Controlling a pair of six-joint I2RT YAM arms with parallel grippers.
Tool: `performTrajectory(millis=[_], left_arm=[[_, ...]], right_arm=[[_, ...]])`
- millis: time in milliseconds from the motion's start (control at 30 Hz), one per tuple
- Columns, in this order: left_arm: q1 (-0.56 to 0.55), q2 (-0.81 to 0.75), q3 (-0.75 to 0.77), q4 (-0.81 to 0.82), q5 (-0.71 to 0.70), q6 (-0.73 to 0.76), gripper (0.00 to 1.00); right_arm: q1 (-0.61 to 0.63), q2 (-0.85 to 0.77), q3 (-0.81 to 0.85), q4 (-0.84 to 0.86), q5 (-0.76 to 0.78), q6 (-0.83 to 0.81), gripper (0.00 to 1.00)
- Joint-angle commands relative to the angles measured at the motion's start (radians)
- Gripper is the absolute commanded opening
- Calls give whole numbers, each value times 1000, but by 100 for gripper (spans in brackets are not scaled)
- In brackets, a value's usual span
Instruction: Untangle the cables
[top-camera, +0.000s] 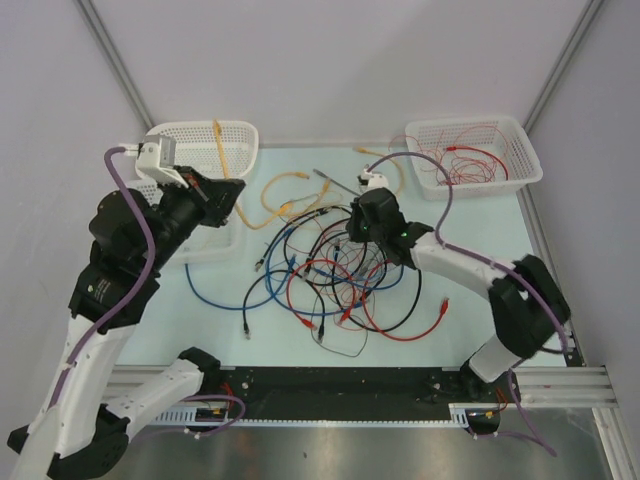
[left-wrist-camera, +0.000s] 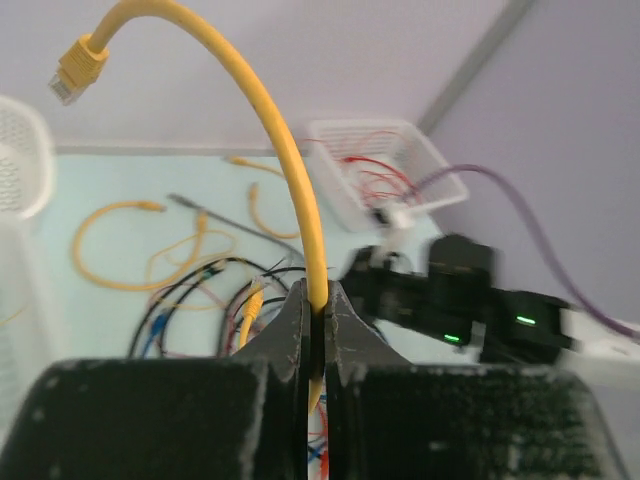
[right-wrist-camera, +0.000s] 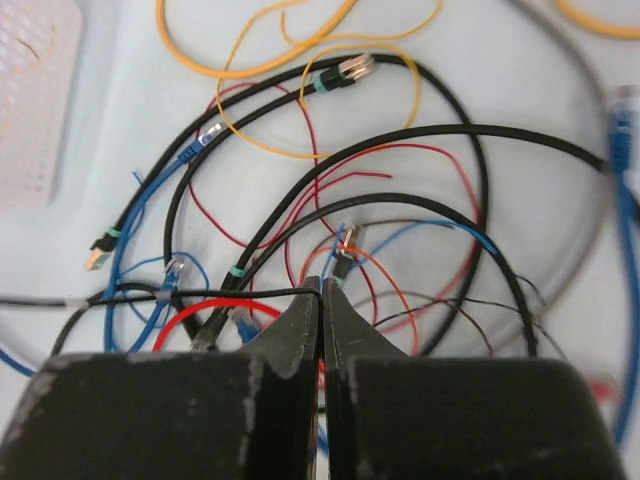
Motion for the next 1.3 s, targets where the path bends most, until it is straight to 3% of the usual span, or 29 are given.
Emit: performTrajectory(millis=[0,233,467,567,600,700,733,1067,1267], left_arm=[[21,23,31,-118,-306,86,0],[131,69,53,-145,-357,122,0],[160,110,74,-141,-351,128,0],[208,118,42,-135,-329,113,0],[223,119,31,-126,-322,106,0],[277,122,-11,-103,-319,90,0],[291,136,-28,-96,-322,83,0],[541,318,-188,45,-283,-101,0],[574,426,-191,98,-363,-139,0]], right_arm=[[-3,-227,-66,-143,97,58,0],[-59,-396,-94,-283,140,88,0],[-66,-405,-123,-253,-7,73,0],[-38,-390,-123,-253,-12,67,38],[-17,-396,-123,-251,0,62,57],[17,-437,-123,-236,30,47,77],[20,-463,-123,-230,24,45,80],[45,-566,-106,-231,-45,58,78],[57,-569,-112,-265,-32,47,77]])
